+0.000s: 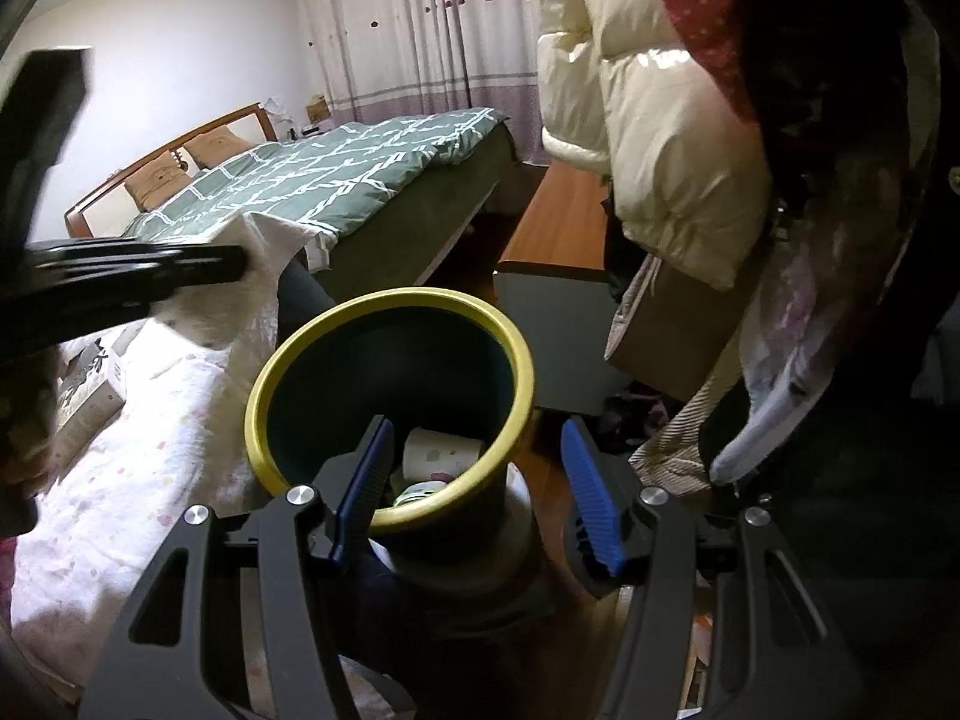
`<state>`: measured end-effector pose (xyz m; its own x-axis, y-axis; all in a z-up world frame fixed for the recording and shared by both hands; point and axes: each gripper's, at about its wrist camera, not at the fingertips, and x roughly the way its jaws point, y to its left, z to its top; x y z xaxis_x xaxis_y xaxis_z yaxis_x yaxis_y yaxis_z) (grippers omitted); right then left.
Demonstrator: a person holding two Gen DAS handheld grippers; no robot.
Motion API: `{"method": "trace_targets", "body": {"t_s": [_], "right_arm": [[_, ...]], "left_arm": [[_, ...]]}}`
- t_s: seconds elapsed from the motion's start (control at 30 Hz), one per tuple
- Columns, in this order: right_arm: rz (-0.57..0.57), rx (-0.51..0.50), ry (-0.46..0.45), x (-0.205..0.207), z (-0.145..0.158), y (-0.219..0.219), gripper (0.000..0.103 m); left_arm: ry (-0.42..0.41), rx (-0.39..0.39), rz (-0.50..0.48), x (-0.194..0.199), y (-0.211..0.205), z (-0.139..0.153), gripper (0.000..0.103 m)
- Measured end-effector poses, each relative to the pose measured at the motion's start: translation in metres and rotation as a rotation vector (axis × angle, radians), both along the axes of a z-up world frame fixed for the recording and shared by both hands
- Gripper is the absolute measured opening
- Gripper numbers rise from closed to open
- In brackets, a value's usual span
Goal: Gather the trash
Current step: 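Carry the white bowl to the yellow bin and release it with the left tool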
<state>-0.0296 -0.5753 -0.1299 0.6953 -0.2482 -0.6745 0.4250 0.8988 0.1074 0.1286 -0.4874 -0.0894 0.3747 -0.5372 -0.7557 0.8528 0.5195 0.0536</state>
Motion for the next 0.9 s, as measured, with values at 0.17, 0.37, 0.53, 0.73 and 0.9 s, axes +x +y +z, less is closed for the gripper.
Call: {"method": "trace_targets", "body": {"t_s": [0.17, 0.37, 0.53, 0.73, 0.9], "right_arm": [[-0.015, 0.009, 0.004, -0.006, -0.001, -0.005, 0.056], [-0.026, 0.022, 0.012, -0.008, -0.004, -0.009, 0.056], [-0.024, 0.022, 0.003, -0.008, -0.002, -0.007, 0.058], [-0.008, 0.022, 0.005, -0.009, 0.000, 0.002, 0.060], [0.027, 0.024, 0.016, 0.000, -0.002, 0.016, 0.060]], "left_arm": [[0.042, 0.040, 0.000, 0.012, -0.027, -0.022, 0.008], [0.056, 0.077, 0.015, 0.019, -0.038, -0.043, 0.016], [0.059, 0.048, 0.040, 0.018, -0.030, -0.039, 0.056], [0.014, -0.073, 0.091, 0.004, 0.029, 0.012, 0.081], [-0.080, -0.150, 0.171, -0.018, 0.103, 0.054, 0.096]]}}
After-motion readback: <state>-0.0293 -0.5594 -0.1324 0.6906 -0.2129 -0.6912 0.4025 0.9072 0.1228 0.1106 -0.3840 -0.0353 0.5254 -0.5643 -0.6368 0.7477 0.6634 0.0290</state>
